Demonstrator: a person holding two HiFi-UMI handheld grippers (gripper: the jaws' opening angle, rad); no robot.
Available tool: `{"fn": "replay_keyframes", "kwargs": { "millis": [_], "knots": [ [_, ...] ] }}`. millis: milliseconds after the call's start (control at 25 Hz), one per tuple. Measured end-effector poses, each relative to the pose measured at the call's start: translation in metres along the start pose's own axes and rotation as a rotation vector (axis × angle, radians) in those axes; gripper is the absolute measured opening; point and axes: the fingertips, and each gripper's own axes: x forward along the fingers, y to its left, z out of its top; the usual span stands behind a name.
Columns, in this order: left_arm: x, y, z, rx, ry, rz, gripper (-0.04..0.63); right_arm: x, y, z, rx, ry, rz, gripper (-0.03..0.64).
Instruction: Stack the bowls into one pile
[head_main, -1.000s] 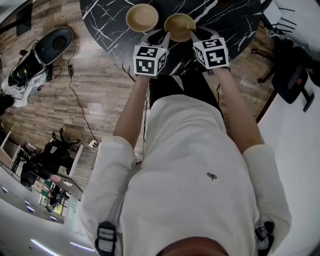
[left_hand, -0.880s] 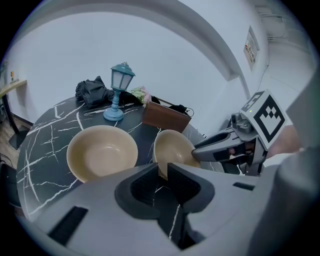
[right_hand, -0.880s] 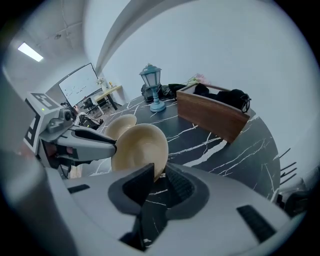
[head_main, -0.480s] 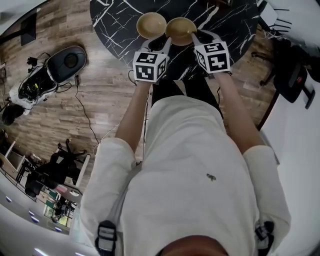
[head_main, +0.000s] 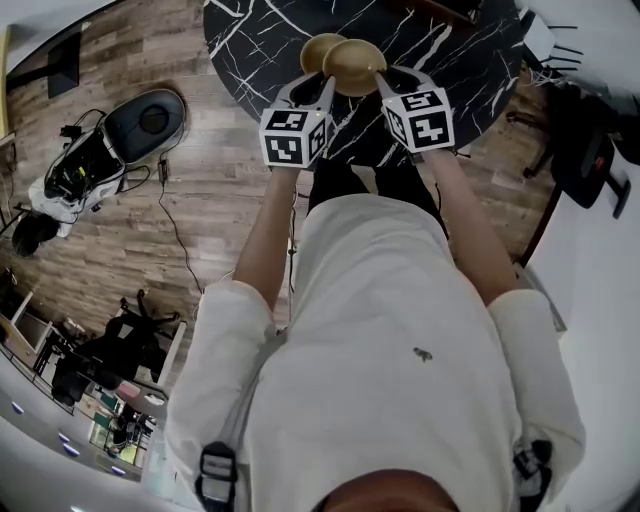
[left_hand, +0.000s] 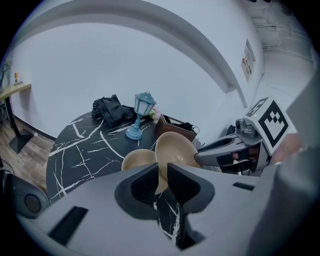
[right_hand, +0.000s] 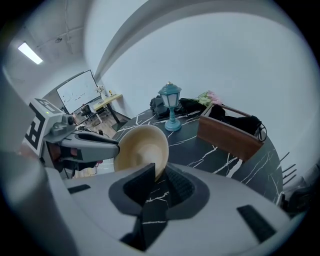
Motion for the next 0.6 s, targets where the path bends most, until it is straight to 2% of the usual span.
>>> {"fn": "replay_keyframes", "kwargs": {
  "millis": [600],
  "knots": [
    [-0.007, 0.049, -0.008, -0.037, 0.032, -0.013, 0.058, 0.036, 0.032, 0.004, 0.043, 0.041, 0.017, 0.069]
  ]
}}
